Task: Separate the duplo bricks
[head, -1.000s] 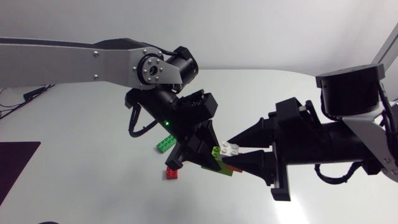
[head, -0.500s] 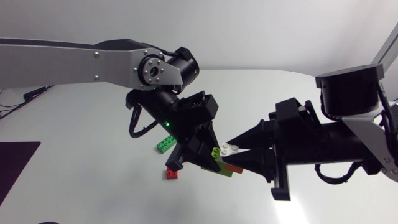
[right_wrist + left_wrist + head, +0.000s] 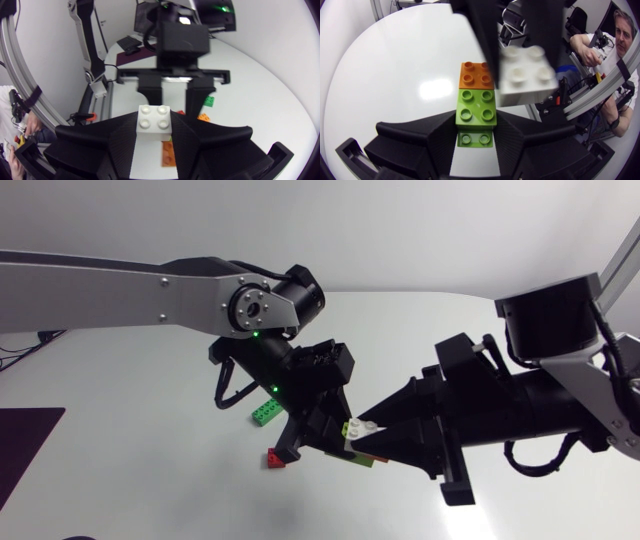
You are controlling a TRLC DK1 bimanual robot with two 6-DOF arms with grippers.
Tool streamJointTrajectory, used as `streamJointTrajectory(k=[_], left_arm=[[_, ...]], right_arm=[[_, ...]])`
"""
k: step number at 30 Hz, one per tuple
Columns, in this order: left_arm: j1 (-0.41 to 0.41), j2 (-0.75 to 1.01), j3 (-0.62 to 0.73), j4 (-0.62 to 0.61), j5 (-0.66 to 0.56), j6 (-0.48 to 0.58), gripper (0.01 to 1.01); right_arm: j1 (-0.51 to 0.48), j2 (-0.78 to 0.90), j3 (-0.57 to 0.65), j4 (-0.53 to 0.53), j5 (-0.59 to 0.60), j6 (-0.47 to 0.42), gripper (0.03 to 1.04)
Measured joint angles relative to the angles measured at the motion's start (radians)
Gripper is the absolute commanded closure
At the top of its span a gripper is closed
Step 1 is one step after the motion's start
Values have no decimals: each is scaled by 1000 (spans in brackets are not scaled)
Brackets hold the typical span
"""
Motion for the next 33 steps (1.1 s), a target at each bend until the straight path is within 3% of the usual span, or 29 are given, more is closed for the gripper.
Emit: streamJointTrajectory(k=[6, 12, 19, 28, 33], left_arm=[[9, -1, -16, 18, -19, 0, 713], [64, -26, -53, 18, -32, 0, 713], [162, -97, -64, 6, -44, 12, 711], [215, -133, -106, 23, -63, 11, 707], [243, -153, -144, 34, -63, 11, 705]], right_arm=[[-21, 1, 34, 1, -31, 23, 913], [-144, 61, 34, 37, 20, -27, 911], [-193, 245, 32, 205, 145, -105, 908], [-127, 537, 29, 483, 313, -122, 893], [-105, 653, 31, 547, 360, -130, 892]])
